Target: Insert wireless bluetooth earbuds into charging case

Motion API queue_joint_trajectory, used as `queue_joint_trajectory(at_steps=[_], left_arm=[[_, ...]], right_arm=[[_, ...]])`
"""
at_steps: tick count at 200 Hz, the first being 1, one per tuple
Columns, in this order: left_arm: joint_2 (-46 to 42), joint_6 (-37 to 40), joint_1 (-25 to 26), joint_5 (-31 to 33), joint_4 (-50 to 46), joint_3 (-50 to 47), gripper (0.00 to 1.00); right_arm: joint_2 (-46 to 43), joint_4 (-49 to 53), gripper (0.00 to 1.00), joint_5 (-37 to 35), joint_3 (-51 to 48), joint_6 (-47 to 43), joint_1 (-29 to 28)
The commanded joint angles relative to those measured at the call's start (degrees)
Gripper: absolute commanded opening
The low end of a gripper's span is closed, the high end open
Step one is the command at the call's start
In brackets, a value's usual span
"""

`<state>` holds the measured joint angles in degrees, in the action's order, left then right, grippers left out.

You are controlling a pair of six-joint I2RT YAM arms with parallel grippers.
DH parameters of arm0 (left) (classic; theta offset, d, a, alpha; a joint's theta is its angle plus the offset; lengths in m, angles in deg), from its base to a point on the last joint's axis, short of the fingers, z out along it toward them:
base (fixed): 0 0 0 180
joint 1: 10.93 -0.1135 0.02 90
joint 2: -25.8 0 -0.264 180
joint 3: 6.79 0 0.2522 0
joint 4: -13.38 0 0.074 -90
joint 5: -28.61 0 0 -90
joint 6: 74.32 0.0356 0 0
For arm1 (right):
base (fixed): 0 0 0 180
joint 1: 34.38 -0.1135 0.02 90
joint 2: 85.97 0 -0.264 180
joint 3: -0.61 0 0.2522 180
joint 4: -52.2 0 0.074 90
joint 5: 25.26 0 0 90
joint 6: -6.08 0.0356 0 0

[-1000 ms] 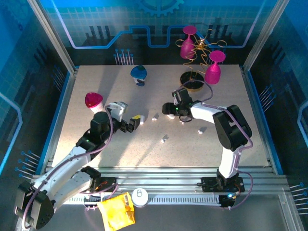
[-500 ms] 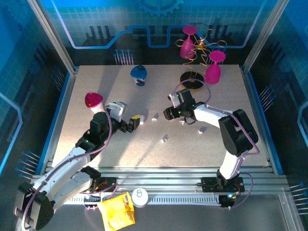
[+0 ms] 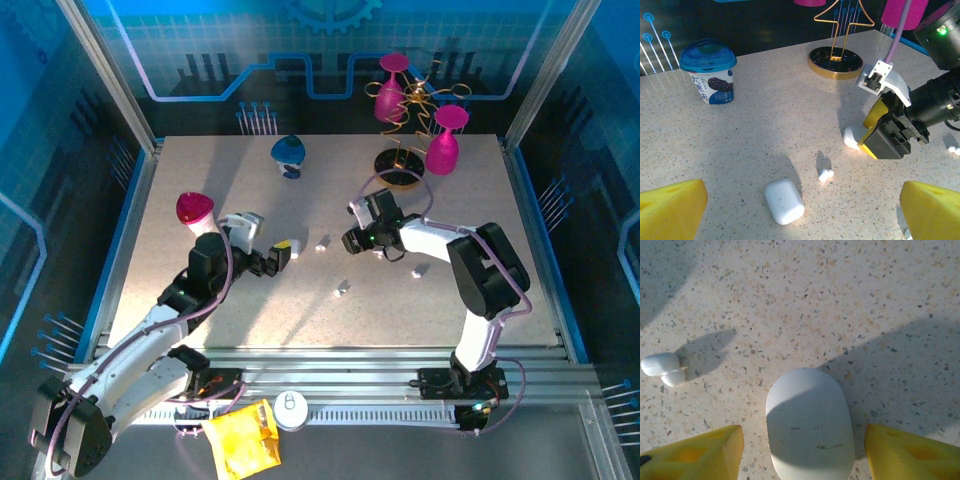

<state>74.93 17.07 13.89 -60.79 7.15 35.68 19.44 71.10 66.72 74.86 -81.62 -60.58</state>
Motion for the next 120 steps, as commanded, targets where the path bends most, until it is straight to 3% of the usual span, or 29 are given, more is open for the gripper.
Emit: queue_joint_trajectory(at_steps=[1, 21, 77, 120], left_arm=[[0.19, -0.79, 0.35, 0.21, -0.54, 1.25, 0.99], [0.3, -0.82, 0.41, 0.23, -0.75, 1.39, 0.99], [0.59, -1.04, 0.4, 0.07, -0.5, 1.62, 0.99], [0.64, -1.19, 0.41, -0.1, -0.76, 1.96, 0.99]], right_arm=[[1.59, 0.5, 0.62, -0.21, -0.64, -0.8, -0.5], [2.14, 0.38, 0.56, -0.61, -0.44, -0.68, -0.57], [3.55, -0.1, 0.54, -1.1, -0.63, -0.69, -0.68], [1.22, 0.27, 0.38, -1.54, -1.28, -0.74, -1.21]])
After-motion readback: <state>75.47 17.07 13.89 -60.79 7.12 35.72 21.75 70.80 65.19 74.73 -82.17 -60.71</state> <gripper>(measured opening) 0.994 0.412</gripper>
